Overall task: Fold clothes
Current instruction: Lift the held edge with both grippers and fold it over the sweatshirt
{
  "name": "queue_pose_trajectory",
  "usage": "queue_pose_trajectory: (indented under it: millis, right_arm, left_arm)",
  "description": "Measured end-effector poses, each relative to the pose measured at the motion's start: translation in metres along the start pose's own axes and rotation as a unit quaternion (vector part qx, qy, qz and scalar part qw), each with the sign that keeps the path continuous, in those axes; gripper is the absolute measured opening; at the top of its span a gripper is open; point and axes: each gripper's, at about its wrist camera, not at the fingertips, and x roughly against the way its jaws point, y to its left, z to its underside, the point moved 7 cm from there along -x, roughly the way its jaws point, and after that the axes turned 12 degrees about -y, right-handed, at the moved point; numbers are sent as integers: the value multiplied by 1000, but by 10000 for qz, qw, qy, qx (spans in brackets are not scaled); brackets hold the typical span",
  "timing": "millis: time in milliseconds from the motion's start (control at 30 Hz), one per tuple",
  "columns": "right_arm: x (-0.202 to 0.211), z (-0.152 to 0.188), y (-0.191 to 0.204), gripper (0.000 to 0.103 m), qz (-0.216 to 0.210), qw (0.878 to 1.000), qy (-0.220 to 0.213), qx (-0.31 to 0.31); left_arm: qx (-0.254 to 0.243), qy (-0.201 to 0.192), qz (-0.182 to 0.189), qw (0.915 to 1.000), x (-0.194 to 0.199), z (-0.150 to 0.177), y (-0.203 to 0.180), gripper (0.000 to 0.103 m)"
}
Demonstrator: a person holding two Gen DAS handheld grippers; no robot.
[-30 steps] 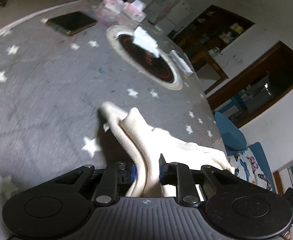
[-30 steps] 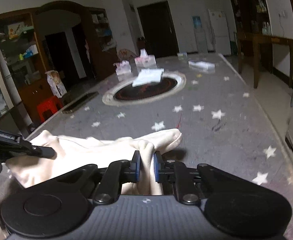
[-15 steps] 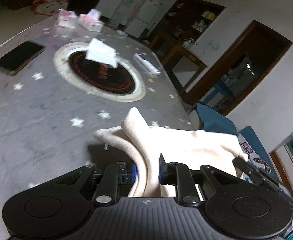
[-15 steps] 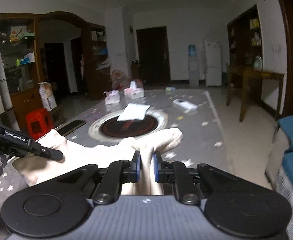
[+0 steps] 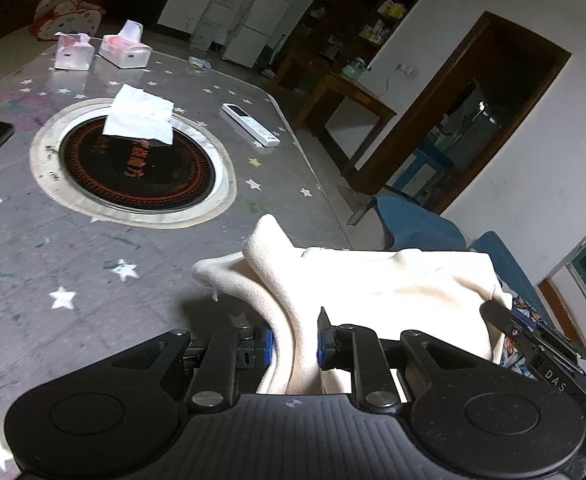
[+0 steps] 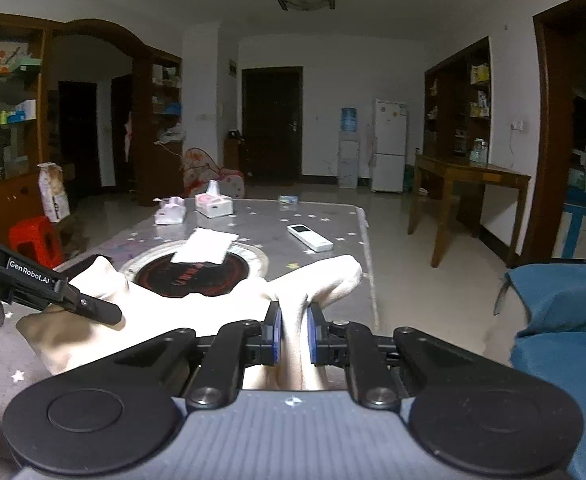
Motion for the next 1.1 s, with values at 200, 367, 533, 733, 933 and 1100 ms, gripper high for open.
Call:
queue_pose_trajectory:
  millis: [200, 367, 533, 733, 933, 1100]
  right_arm:
    - [-12, 13, -16, 11, 145, 9997, 173, 16]
    - [-21, 24, -24, 11, 198, 9993, 301, -26]
    - [-29, 37, -28, 11, 226, 9987, 450, -66]
    - [-37, 54, -34, 11, 257, 9976, 630, -106]
    - [-44, 63, -38, 11, 296, 9967, 739, -134]
    - [-51, 75, -44, 12, 345, 9952, 889, -220]
  left_arm:
    - [-157, 163, -69, 9997, -23, 6, -6, 20]
    - [-191, 277, -122, 9994, -35, 12, -5, 20]
    - [-192, 405, -179, 9988, -46, 19, -2, 20]
    - [-185, 531, -231, 9981, -55, 26, 1, 20]
    - [-196, 632, -280, 9974, -63, 32, 5, 20]
    - [-203, 701, -320, 9968, -69, 36, 9, 21]
